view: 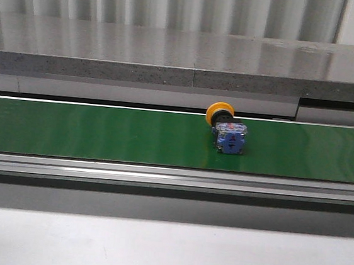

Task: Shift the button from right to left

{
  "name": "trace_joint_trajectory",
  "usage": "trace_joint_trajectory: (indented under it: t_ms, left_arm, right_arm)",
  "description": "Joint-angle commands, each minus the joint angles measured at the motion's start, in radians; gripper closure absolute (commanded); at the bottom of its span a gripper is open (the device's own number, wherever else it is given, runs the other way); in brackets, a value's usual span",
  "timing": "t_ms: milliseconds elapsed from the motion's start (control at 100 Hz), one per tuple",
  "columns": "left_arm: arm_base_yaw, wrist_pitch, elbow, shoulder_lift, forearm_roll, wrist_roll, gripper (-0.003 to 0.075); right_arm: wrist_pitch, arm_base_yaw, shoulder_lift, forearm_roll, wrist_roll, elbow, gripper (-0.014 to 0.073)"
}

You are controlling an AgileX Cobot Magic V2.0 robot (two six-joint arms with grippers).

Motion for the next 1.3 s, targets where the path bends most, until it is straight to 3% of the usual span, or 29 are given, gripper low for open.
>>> trace_joint_trajectory:
  t_ms: [0, 220, 510, 720, 1000, 1290]
  left_arm:
    - [-0.074, -0.041, -0.091, 0.074, -0.019, -0.019, 0.0176]
    - [-0.234, -0.015, -0.263, 0.303, -0.019, -0.14, 0.0176]
    - [-0.403, 0.189, -0.543, 0.615, -0.019, -0.229, 0.0176]
    - [-0.478, 0.291, -0.713, 0.774, 0.043, -0.37, 0.0181]
    - [-0.523, 0.341, -0.879, 0.893, 0.045, -0.418, 0.0209]
    - [-0.505, 0.387, -0.898, 0.942, 0.047, -0.436, 0.0209]
  right_arm:
    - [-0.077, 0.0, 0.004, 0.008, -0.008, -0.024, 0.066]
    - [-0.077, 0.0, 0.004, 0.008, -0.008, -0.024, 0.066]
    - [-0.077, 0.0, 0.004, 0.008, -0.008, -0.024, 0.066]
    - [-0.077, 0.0, 0.004, 0.008, -0.008, -0.024, 0.066]
    - [-0.077, 0.0, 0.004, 0.008, -0.008, -0.024, 0.066]
    - [-0.076, 0.0, 0.004, 0.008, -0.008, -0.024, 0.066]
